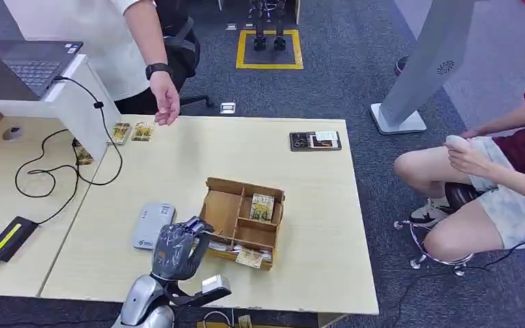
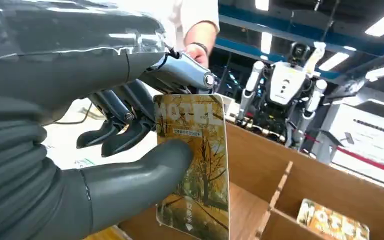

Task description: Pass the card to the sensor for recognition and then transmit it.

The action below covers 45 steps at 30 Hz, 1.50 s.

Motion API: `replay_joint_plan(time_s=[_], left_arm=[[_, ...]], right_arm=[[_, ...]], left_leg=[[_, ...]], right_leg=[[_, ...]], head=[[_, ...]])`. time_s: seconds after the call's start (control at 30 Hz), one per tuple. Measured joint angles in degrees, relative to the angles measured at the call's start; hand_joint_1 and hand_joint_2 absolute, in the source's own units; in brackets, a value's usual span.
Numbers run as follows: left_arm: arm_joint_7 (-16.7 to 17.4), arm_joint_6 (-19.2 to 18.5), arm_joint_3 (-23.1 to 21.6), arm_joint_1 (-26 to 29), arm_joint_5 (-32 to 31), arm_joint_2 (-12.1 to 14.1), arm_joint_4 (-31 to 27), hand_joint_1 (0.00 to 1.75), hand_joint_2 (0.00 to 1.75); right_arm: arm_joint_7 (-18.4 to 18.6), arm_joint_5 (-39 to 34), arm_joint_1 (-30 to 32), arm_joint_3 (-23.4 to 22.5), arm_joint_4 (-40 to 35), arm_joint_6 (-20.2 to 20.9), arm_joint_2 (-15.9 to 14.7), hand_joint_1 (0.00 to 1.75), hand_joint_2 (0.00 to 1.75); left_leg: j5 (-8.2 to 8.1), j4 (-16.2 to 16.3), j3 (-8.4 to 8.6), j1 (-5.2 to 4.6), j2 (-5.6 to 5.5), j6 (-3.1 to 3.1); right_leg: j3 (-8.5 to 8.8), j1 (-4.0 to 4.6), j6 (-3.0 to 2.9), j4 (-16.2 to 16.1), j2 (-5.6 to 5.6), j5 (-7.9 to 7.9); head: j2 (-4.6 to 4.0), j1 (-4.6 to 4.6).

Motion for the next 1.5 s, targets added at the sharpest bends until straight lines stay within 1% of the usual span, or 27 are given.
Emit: replay_joint_plan(time_s=[0.17, 0.23, 0.4, 0.5, 0.57, 0.7, 0.87, 1.1, 1.33, 1.43, 1.5], left_arm=[[0.5, 0.0, 1.2, 0.1, 0.6, -0.7, -0.3, 1.75, 1.75], [1.4, 0.0, 1.6, -0.1, 1.2, -0.9, -0.5, 1.75, 1.75], [6.4, 0.0, 1.7, -2.9, 2.4, -1.3, -1.4, 1.75, 1.75], [7.1, -0.1, 1.7, -4.6, 2.4, -1.3, -1.5, 1.75, 1.75], [8.2, 0.0, 1.7, -5.1, 1.9, -1.3, -1.7, 1.75, 1.75], [11.0, -0.4, 1.8, -7.5, 1.8, -1.2, -1.8, 1.75, 1.75], [14.3, -1.0, 2.9, -12.0, 2.5, -1.2, -1.4, 1.75, 1.75], [16.9, -1.0, 4.1, -15.9, 1.9, -1.3, -0.1, 1.75, 1.75], [17.2, -0.9, 4.7, -18.0, 2.0, -1.3, 1.2, 1.75, 1.75], [18.2, -0.5, 5.1, -18.6, 2.4, -1.6, 1.5, 1.75, 1.75], [18.2, -0.5, 5.5, -18.9, 2.8, -1.8, 1.6, 1.75, 1.75]], right_arm=[[0.0, 0.0, 0.0, 0.0, 0.0, -0.2, 0.0, 0.0, 1.75], [0.1, 0.0, 0.0, 0.0, 0.0, -0.2, 0.0, 0.0, 1.75], [1.0, 0.1, 0.0, 0.7, 0.0, -0.3, 0.0, 0.0, 1.75], [1.1, 0.1, 0.0, 1.0, 0.0, -0.3, 0.0, 0.0, 1.75], [1.1, 0.2, 0.0, 1.2, 0.0, -0.3, 0.0, 0.0, 1.75], [1.7, 0.4, -0.2, 1.5, 0.0, -0.3, 0.0, 0.0, 1.75], [2.4, 0.8, -0.6, 2.4, 0.0, -0.3, 0.2, 0.0, 1.75], [3.0, 1.3, -1.0, 3.4, 0.0, -0.3, 0.4, 0.0, 1.75], [3.2, 1.3, -1.2, 4.0, 0.0, -0.3, 0.7, 0.0, 1.75], [3.5, 1.3, -1.3, 4.2, 0.0, -0.4, 0.7, 0.0, 1.75], [3.6, 1.1, -1.4, 4.3, 0.0, -0.5, 0.7, 0.0, 1.75]], left_leg=[[0.0, 0.0, 0.0, 0.0, 0.0, 0.0], [0.0, 0.0, -0.01, 0.0, 0.0, 0.0], [0.02, 0.0, 0.0, 0.0, 0.0, 0.02], [0.02, 0.0, 0.0, 0.0, 0.01, 0.02], [0.02, 0.0, 0.0, 0.0, 0.01, 0.02], [0.02, 0.0, -0.03, 0.0, -0.01, 0.02], [0.02, 0.0, -0.02, 0.0, 0.0, 0.02], [0.03, 0.0, -0.02, 0.0, 0.0, 0.02], [0.02, 0.0, -0.02, 0.0, 0.0, 0.02], [0.02, 0.0, -0.03, 0.0, 0.0, 0.02], [0.02, 0.0, -0.03, 0.0, 0.0, 0.02]], right_leg=[[-0.01, 0.0, 0.0, 0.0, 0.0, 0.0], [-0.01, 0.0, 0.0, 0.0, 0.0, 0.0], [-0.01, 0.0, 0.0, 0.0, 0.0, 0.02], [0.0, 0.0, 0.0, 0.0, 0.02, 0.03], [-0.01, 0.0, 0.0, 0.0, 0.02, 0.03], [-0.02, 0.0, 0.0, 0.0, 0.0, 0.02], [-0.02, 0.0, 0.0, 0.0, 0.01, 0.03], [-0.02, 0.0, 0.0, 0.0, 0.02, 0.05], [-0.03, 0.0, 0.0, 0.0, 0.02, 0.04], [-0.02, 0.0, 0.01, 0.0, 0.02, 0.05], [-0.02, 0.0, 0.01, 0.0, 0.02, 0.05]], head=[[0.0, -0.02], [0.0, -0.02], [0.0, -0.02], [0.0, -0.02], [0.0, -0.02], [0.0, -0.02], [0.0, -0.02], [0.0, -0.02], [0.0, -0.02], [0.0, -0.02], [0.0, -0.02]])
